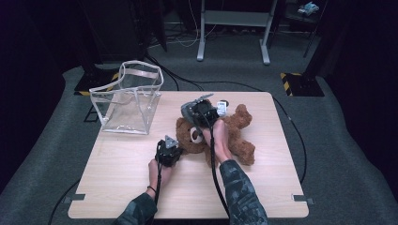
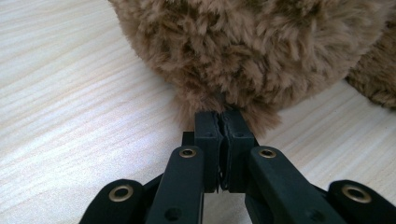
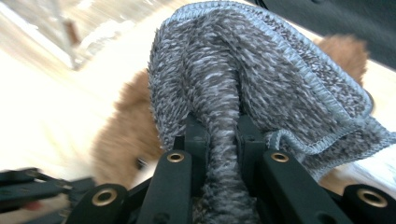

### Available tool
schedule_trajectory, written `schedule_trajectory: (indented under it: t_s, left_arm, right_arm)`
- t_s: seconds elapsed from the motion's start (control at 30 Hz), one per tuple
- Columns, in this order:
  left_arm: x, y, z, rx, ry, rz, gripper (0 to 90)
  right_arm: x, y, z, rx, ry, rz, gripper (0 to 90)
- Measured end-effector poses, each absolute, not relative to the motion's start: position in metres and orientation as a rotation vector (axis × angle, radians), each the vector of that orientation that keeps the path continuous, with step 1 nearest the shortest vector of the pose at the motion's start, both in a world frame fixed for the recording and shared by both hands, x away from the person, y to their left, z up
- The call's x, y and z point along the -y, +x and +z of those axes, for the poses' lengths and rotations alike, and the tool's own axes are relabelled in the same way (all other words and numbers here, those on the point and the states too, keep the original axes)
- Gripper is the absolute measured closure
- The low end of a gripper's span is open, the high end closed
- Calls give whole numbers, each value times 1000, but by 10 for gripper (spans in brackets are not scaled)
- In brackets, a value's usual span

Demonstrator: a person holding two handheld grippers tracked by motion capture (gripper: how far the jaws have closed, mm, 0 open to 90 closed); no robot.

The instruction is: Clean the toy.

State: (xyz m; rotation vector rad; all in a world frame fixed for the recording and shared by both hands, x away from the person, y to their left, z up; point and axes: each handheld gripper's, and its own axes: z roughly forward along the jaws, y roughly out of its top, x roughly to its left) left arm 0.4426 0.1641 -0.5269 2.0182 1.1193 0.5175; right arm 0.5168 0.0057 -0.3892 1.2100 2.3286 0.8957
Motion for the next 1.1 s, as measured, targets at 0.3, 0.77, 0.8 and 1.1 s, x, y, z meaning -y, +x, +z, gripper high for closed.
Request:
schedule_trajectory:
  t_s: [0.3,0.77,0.8,1.1]
  left_arm:
    - [-164,443,-527,-1121,2013,522,869]
    - [-163,442,-527,-1115,2018,539,869]
    - [-163,442,-527,-1117,2017,538,870]
    - [-162,443,-527,-1120,2014,542,871]
  right_arm:
    - [1,535,-408,-2319,1262,793,792]
    - [2,527,-400,-2352,1214,910,789]
    - [3,529,-403,-2348,1210,869,789]
    - [35,539,-409,-2210,1268,650,793]
